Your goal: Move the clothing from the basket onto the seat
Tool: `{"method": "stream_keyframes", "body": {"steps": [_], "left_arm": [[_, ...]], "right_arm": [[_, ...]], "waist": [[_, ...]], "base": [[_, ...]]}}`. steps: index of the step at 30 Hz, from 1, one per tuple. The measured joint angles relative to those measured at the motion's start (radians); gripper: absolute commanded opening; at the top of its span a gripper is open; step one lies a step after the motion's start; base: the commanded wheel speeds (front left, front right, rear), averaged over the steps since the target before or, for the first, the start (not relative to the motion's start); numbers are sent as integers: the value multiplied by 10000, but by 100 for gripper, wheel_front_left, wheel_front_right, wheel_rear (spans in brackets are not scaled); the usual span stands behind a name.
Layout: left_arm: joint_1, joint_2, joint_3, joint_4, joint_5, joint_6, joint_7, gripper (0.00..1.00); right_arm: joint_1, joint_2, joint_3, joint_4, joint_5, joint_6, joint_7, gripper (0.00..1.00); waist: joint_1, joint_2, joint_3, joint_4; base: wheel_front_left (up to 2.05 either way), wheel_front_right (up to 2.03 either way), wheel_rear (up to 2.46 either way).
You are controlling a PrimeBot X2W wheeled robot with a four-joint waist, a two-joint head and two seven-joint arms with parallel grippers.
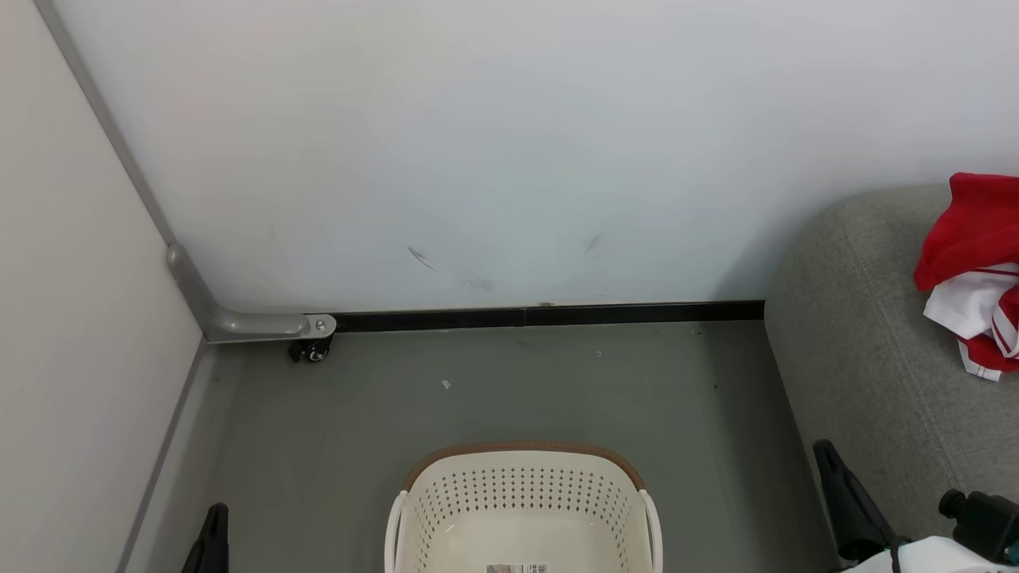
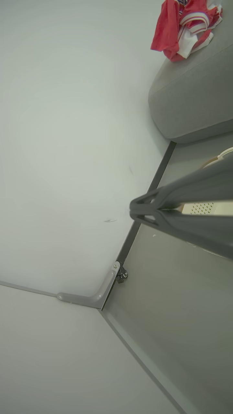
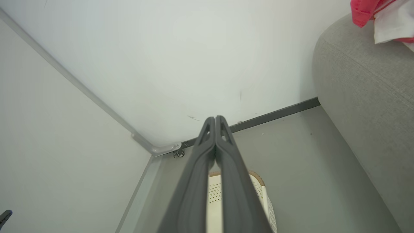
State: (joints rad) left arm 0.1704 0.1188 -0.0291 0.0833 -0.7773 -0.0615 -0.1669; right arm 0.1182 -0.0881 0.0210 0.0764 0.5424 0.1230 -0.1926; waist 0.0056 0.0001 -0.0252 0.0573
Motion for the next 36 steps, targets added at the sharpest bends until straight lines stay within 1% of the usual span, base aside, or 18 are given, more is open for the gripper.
{"method": "stream_keyframes", "body": {"steps": [10,11,12,15,19,22,24,26,36], "left_arm": [[-223,-104,121,184,-1147,-52,360,0],[-223,-104,121,184,-1147,-52,360,0],[-249,-134,144,234,-1342,-105,439,0],[-316,-155,171,307,-1726,-109,533,0],[-440,-173,207,362,-2134,-121,706,0],[-506,-196,228,456,-2510,-130,805,0],[-587,-207,247,512,-2704,-142,880,0],[-643,-215,280,546,-2984,-207,959,0],[-974,-293,385,855,-4092,-219,1250,0]], "right_arm": [[-54,-15,-96,201,1547,0,370,0],[-54,-15,-96,201,1547,0,370,0],[-64,-21,-109,245,1860,0,416,0],[-163,-23,-127,316,2314,0,531,0],[-283,-27,-161,366,2941,0,621,0],[-309,-31,-190,472,3384,0,711,0],[-396,-31,-215,558,3695,0,796,0],[-457,-35,-244,587,4004,0,819,0],[-732,-46,-336,888,5530,0,1149,0]], "waist": [[90,0,-45,-89],[90,0,-45,-89],[102,0,-56,-105],[114,0,-69,-128],[118,0,-76,-158],[114,0,-73,-181],[101,0,-65,-196],[85,0,-52,-211],[-3,0,51,-286]], "base": [[0,0,0],[0,0,0],[0,0,0],[0,0,0],[0,0,0],[0,0,0],[0,0,0],[0,0,0],[0,0,0]]}}
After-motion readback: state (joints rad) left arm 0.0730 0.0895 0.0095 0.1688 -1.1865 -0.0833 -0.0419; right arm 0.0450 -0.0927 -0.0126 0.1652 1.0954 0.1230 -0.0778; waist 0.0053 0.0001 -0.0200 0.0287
